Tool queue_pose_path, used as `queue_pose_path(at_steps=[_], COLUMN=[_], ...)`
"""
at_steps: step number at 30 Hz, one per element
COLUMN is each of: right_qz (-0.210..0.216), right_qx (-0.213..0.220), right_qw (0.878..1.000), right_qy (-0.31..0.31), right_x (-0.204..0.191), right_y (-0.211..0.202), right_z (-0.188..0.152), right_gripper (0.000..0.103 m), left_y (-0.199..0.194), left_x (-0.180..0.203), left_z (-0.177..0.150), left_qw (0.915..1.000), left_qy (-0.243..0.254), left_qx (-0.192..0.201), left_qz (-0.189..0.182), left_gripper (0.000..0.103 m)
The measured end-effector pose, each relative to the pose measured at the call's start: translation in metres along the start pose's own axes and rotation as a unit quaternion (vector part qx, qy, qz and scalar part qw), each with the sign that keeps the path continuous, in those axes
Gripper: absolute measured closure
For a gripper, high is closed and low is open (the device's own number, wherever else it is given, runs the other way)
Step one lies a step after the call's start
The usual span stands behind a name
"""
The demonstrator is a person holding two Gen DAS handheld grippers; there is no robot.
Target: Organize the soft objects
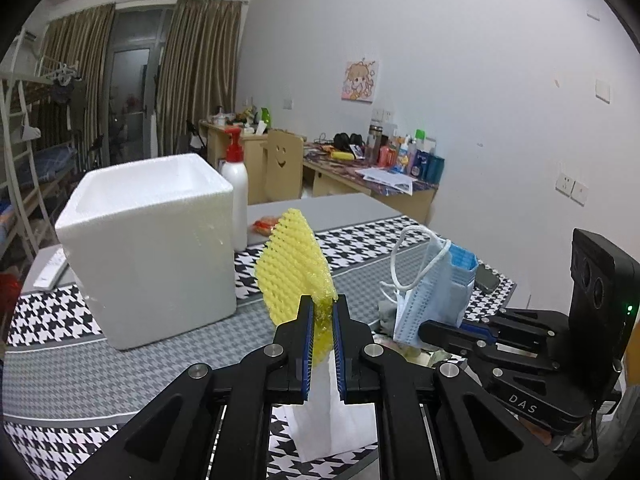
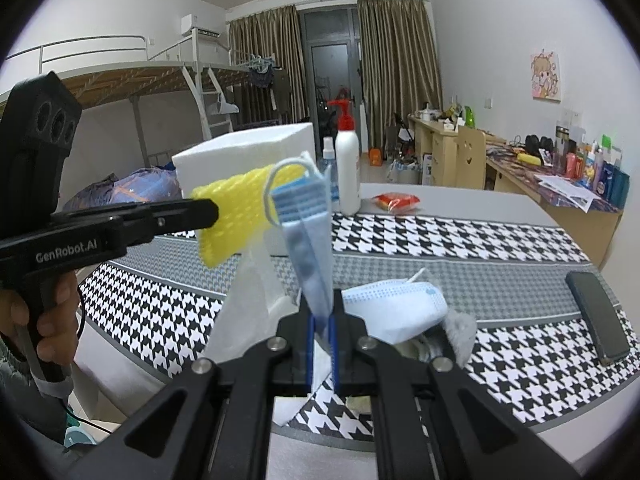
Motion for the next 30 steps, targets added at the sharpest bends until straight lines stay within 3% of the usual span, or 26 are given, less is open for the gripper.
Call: queue_pose_path(at_steps=[30], right_qz=[-0.002], right_qx=[0.053], right_qw=[0.998], right_qy=[-0.018], right_x=[-0.001], right_y=[-0.010], right_z=[0.054], right_gripper=[0.094], left_y=[-0.035], left_x=[-0.018], left_z=[0.044], left_qw=[0.9984], left_qy=[0.007], left_qx=[0.048], left_qz=[0.029], left_gripper=[0.093])
Point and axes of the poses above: each gripper's, at about its wrist camera, not at the fingertips, and y roughly the way its jaws point, x to its right, z to its top, the point moved 7 cm from there along y, roughly the way its jaws point, and after that the axes turned 9 degrees about -y, right-handed, at the moved point
